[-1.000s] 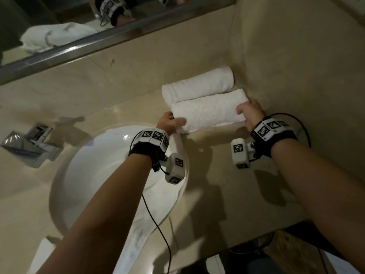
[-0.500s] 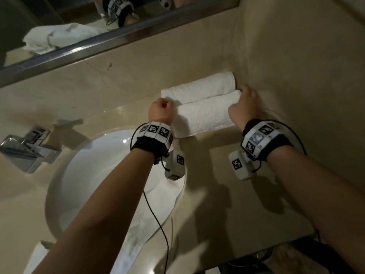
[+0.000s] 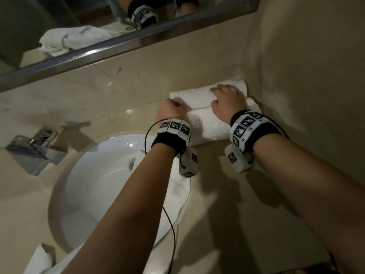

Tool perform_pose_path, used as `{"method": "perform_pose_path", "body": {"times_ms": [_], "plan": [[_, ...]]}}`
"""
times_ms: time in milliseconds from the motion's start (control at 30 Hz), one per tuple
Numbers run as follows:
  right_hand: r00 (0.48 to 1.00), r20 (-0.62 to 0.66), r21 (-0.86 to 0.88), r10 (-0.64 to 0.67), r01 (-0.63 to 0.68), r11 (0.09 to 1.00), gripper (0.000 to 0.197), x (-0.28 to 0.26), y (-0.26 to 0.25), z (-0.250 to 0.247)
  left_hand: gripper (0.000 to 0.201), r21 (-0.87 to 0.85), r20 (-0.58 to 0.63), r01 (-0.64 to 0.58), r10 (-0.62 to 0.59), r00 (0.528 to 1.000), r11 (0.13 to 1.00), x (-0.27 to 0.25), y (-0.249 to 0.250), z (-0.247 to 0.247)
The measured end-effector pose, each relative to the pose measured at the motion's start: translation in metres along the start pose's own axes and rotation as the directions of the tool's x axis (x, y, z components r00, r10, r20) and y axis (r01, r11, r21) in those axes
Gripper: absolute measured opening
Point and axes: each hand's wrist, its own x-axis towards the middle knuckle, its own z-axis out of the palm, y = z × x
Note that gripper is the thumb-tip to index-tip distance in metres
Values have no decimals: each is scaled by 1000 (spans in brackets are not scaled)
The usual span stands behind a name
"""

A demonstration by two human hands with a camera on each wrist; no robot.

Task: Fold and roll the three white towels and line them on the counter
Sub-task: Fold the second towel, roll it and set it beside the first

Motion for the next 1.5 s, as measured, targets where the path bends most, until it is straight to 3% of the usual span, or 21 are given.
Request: {"method": "perform_pose_path", "body": {"times_ms": [400,600,700,800,1000,1400,1500], "plan": [[999,47,115,-26,21,993,52,9,17,8,26,-196,-82,-6,-10,997,981,15,-11,9],[998,58,150,-15,6,989,53,13,16,9,25,-107,-3,-57,57,998,993,18,-12,6],[998,58,161,-16,7,987,53,15,17,8,29,-76,6,-140,141,990,987,24,-14,1],[999,49,162,-14,6,987,53,15,17,9,29,98,-27,-197,200,979,976,31,-20,1],[998,58,135,-12,4,991,54,18,17,9,25,105,-36,-172,177,984,979,35,-17,-1],[996,91,218,-11,-9,976,55,26,15,2,12,-94,-107,-219,209,972,971,34,-27,6],[996,86,229,-5,-15,973,58,28,16,-3,4,-183,-28,-230,229,973,956,42,-29,1]]}}
